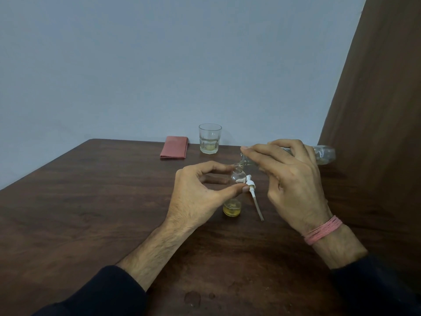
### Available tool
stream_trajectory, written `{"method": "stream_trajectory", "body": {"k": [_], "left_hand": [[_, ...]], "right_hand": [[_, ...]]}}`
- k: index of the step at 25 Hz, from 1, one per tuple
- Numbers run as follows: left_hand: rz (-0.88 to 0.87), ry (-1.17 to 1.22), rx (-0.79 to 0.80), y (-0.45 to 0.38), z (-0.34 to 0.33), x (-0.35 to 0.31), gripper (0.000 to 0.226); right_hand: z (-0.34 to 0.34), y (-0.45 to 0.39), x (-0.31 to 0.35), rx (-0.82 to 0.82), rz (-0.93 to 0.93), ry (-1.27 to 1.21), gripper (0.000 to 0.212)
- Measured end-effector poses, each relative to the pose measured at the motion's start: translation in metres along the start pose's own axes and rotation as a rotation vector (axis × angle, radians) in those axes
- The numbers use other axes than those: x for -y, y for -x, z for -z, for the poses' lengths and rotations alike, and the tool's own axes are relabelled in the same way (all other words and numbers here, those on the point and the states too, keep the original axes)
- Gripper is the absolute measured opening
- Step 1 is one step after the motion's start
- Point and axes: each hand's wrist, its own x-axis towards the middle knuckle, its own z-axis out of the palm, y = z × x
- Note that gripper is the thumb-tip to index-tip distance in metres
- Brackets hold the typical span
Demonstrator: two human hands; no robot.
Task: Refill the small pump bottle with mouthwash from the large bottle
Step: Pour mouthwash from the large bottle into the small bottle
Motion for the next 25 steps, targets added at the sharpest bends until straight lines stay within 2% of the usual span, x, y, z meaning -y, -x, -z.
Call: {"method": "stream_trajectory", "body": {"k": [25], "left_hand": [[-0.018,-0.002,-0.010,0.0008,-0.0006,-0.0042,0.043]], "right_hand": [[0.0006,-0.0005,0.0001,0.003,-0.001,-0.005,0.072]]}}
